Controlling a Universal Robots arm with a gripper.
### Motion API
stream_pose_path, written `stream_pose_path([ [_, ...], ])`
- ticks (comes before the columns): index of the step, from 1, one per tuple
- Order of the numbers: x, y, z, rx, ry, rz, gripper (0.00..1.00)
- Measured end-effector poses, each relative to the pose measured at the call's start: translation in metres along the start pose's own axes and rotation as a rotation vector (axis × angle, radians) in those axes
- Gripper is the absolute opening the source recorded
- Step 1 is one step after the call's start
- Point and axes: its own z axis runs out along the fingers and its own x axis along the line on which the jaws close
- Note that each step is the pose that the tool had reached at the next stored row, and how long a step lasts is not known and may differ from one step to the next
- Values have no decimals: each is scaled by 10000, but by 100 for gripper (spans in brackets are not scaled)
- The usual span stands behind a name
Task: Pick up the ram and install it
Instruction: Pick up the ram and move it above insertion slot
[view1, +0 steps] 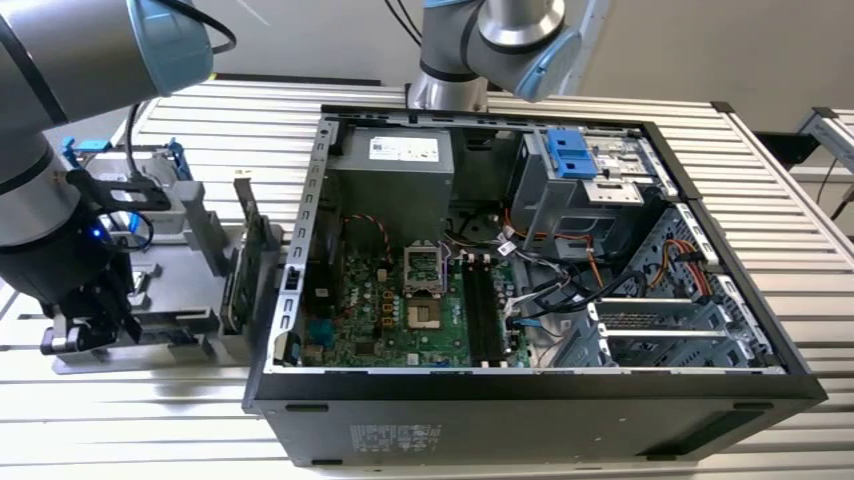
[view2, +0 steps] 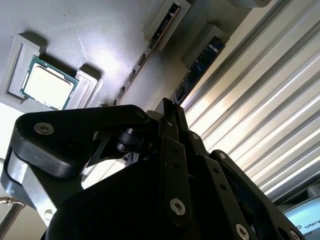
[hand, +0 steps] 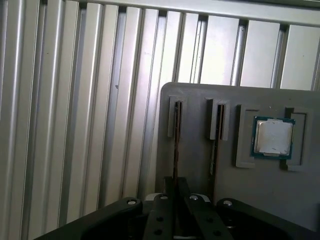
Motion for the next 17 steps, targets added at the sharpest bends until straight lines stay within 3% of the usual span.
stream_pose_path([
  [8,1,1,-36,-9,-1,209,0],
  [17,5,1,-128,-17,-2,440,0],
])
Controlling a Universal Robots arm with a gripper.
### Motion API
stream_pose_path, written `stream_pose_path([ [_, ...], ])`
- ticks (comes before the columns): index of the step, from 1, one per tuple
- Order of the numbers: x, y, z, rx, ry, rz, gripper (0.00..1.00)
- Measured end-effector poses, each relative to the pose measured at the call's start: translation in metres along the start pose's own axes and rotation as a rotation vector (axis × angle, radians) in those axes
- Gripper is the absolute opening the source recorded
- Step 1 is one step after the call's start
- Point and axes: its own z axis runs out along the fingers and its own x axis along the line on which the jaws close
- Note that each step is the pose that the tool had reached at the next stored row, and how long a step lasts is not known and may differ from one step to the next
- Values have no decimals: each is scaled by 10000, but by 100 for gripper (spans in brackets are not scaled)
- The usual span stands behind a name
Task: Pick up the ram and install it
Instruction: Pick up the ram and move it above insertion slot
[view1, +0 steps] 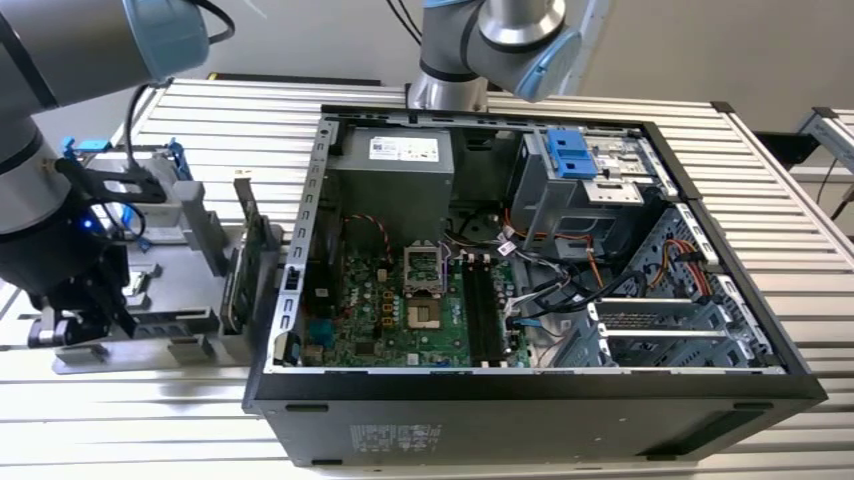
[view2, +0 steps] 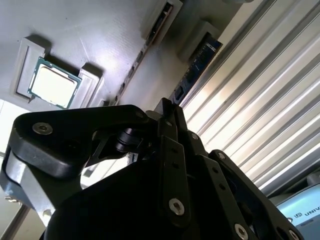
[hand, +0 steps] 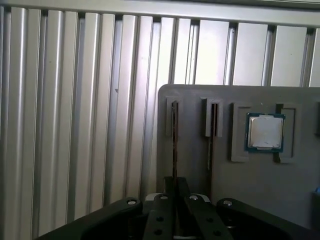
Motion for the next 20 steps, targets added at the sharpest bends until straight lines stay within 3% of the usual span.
stream_pose_path([
  [9,5,1,-79,-11,-13,356,0],
  [20,7,1,-124,-24,-14,676,0],
])
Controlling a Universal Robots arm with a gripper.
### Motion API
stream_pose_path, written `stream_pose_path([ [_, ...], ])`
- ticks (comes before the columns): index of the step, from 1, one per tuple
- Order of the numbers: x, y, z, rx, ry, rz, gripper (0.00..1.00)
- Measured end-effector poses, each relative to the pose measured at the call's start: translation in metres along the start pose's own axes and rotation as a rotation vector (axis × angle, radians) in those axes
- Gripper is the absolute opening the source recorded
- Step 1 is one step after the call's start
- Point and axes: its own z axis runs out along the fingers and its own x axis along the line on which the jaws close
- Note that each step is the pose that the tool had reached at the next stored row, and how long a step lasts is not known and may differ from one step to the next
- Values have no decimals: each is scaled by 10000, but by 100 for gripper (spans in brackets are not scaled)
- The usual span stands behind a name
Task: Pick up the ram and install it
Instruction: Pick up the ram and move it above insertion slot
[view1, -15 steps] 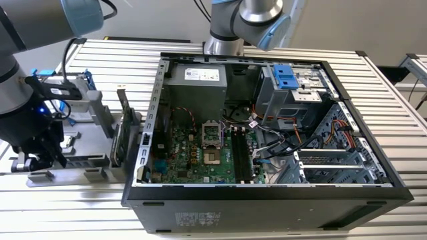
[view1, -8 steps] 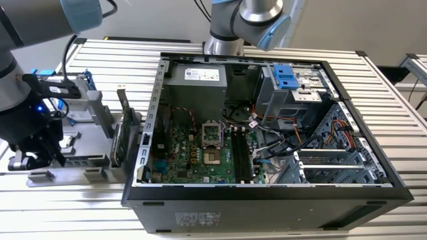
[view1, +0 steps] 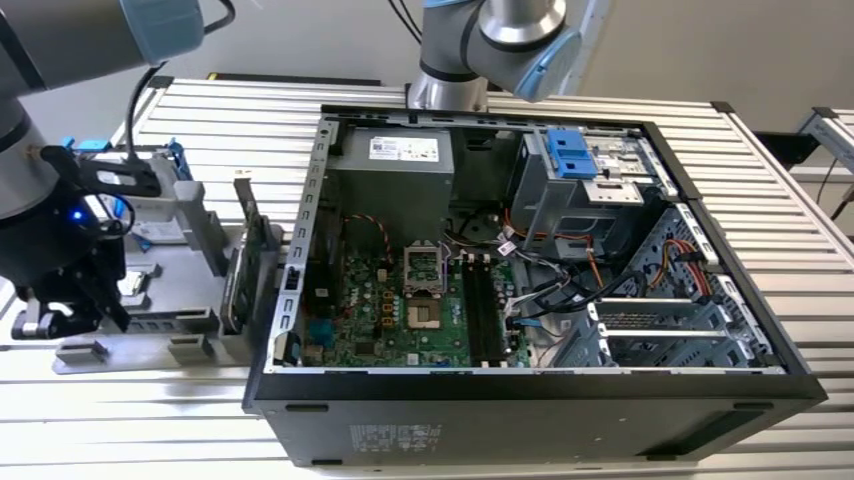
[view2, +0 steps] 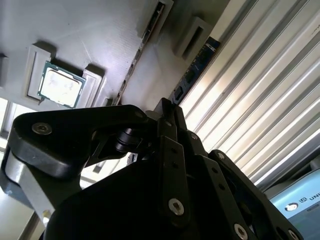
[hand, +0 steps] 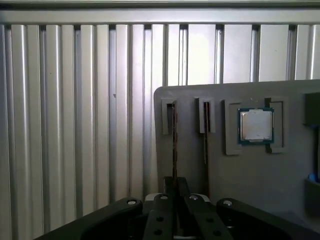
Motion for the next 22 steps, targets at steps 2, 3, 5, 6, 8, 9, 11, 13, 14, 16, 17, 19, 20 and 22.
stream_pose_path([
  [2,1,0,-13,-2,0,32,0],
  [3,1,0,-19,-1,-1,51,0],
  [5,1,0,-29,-2,-2,94,0],
  [6,1,0,-37,-6,-2,185,0],
  [8,1,0,-41,-7,-2,228,0],
  [9,2,0,-43,-8,-2,253,0],
  [11,2,0,-48,-10,-2,286,0],
  [13,2,0,-56,-11,-2,311,0],
  [14,2,0,-60,-11,-2,324,0],
  [16,2,0,-71,-13,-3,370,0],
  [17,2,0,-75,-13,-4,409,0],
  [19,3,0,-86,-17,-3,502,0],
  [20,3,0,-93,-19,-3,548,0],
  [22,4,0,-111,-20,-4,582,0],
])
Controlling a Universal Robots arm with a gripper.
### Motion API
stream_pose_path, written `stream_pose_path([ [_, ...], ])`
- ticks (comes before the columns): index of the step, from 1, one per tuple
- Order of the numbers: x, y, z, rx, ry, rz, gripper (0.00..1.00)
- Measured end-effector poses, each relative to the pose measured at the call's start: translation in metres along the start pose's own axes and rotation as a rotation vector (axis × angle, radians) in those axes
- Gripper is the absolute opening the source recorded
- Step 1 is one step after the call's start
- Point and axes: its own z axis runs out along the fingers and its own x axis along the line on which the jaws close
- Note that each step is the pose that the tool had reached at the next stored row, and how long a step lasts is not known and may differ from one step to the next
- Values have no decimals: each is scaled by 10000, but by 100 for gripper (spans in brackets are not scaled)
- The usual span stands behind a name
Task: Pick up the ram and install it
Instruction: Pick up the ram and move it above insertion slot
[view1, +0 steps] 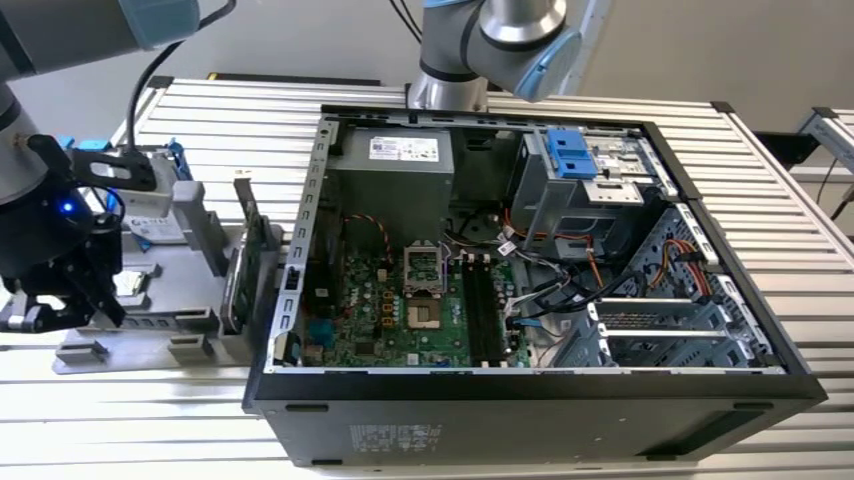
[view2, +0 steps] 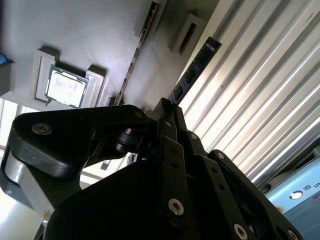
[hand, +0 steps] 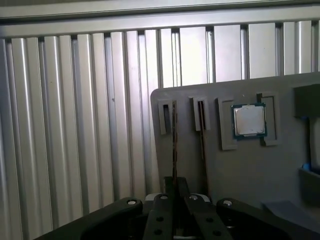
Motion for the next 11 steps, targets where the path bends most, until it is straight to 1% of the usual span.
stream_pose_path([
  [11,4,1,-117,0,0,7,0],
])
